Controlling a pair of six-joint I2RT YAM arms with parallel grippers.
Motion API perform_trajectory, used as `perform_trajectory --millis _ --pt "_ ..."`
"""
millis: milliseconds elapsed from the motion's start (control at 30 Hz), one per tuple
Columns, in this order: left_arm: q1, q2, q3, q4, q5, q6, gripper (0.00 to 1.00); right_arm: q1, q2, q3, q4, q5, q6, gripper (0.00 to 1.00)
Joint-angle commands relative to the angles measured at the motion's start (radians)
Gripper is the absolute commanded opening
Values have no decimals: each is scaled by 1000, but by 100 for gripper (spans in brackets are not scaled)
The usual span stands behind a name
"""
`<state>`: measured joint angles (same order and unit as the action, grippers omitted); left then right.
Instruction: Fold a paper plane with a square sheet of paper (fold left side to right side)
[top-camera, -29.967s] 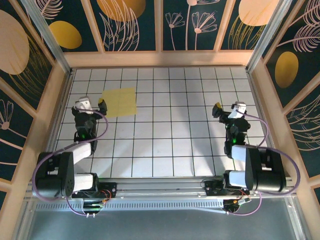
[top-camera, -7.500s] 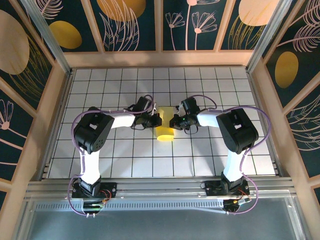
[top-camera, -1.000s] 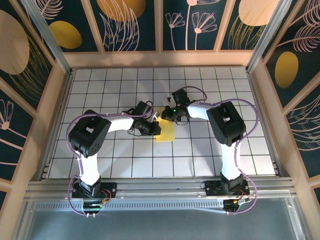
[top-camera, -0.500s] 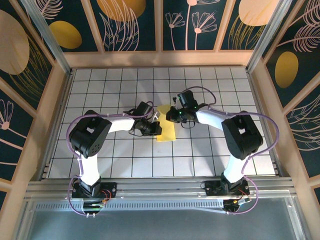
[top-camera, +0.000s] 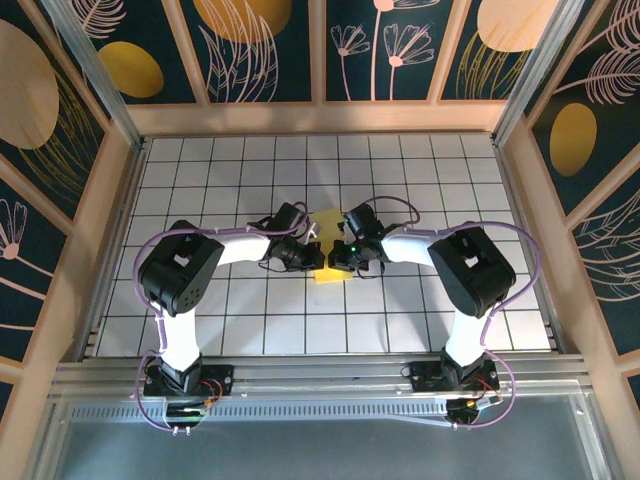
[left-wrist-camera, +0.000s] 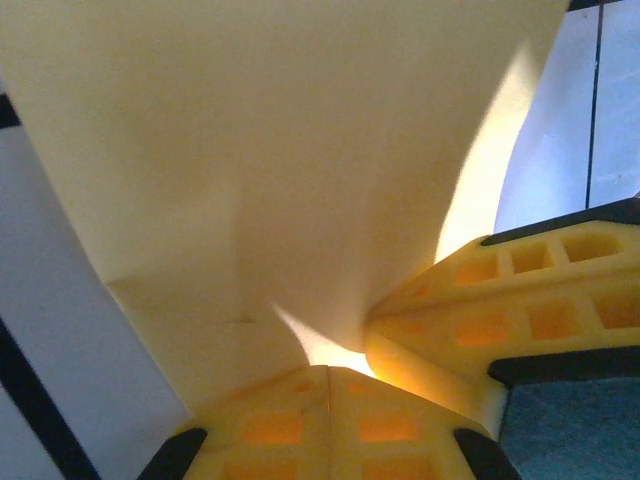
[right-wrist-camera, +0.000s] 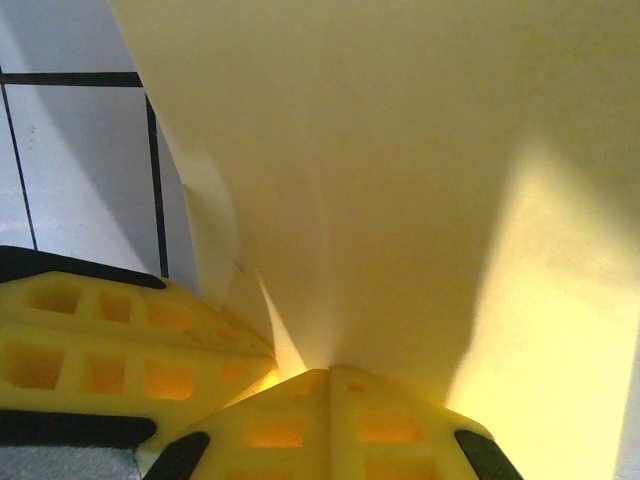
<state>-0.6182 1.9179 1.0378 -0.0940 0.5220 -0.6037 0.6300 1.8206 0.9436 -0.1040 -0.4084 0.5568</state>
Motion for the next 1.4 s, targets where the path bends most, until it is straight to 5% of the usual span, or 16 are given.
perform_trajectory --millis 0,600,1367 --pt "27 -18 42 0 21 -28 3 0 45 -35 -43 74 -15 0" --pt "107 142 206 14 86 46 3 -30 92 -51 -75 112 -67 0" --pt "180 196 191 79 -61 94 5 -33 106 -46 -149 144 -109 0"
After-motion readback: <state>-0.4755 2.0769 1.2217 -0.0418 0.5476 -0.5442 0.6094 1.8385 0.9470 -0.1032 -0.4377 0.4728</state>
